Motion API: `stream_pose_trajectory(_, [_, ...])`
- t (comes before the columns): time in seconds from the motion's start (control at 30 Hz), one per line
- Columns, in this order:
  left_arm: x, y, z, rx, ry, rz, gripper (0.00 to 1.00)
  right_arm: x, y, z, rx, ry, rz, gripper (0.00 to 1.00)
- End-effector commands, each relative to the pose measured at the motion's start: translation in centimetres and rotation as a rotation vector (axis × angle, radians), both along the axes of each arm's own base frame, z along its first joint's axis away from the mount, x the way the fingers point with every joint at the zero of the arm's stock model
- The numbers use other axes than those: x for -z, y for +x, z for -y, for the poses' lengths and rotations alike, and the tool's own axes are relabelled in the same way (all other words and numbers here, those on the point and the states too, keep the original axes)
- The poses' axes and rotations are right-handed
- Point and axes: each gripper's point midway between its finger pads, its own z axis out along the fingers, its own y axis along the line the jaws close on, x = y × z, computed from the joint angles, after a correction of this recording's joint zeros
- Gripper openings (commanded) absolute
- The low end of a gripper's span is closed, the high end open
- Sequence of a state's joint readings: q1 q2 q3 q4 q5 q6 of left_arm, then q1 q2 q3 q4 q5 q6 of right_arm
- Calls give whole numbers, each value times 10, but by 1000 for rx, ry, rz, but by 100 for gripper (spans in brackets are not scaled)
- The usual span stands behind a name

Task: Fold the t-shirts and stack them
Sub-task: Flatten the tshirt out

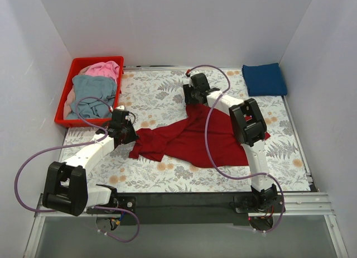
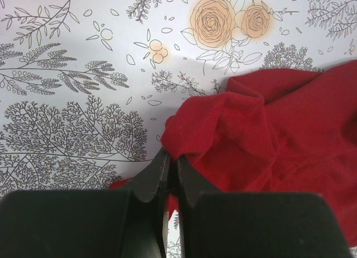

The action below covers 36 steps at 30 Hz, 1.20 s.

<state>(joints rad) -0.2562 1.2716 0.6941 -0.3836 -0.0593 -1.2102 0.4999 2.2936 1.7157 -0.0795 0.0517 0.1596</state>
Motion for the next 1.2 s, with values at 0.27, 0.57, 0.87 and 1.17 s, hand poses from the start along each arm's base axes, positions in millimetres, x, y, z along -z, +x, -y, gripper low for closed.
stream_pose_trajectory(0.27, [-6,6,4,9,-22,19,0,20,2,9,59,-150,-6,2])
stream_pose_trajectory(0.57, [-88,99,-3,-77,-79,166,0,-145,50,38,94,-55,276,1])
stream_pose_trajectory(0.87, [-285,226,-24,-150,-221,510,0,-388,70,129,125,191,697,1])
stream_pose_trajectory(1.17, [-444,179,-32,-91,-253,878,0,-537,-30,219,182,262,1040,1])
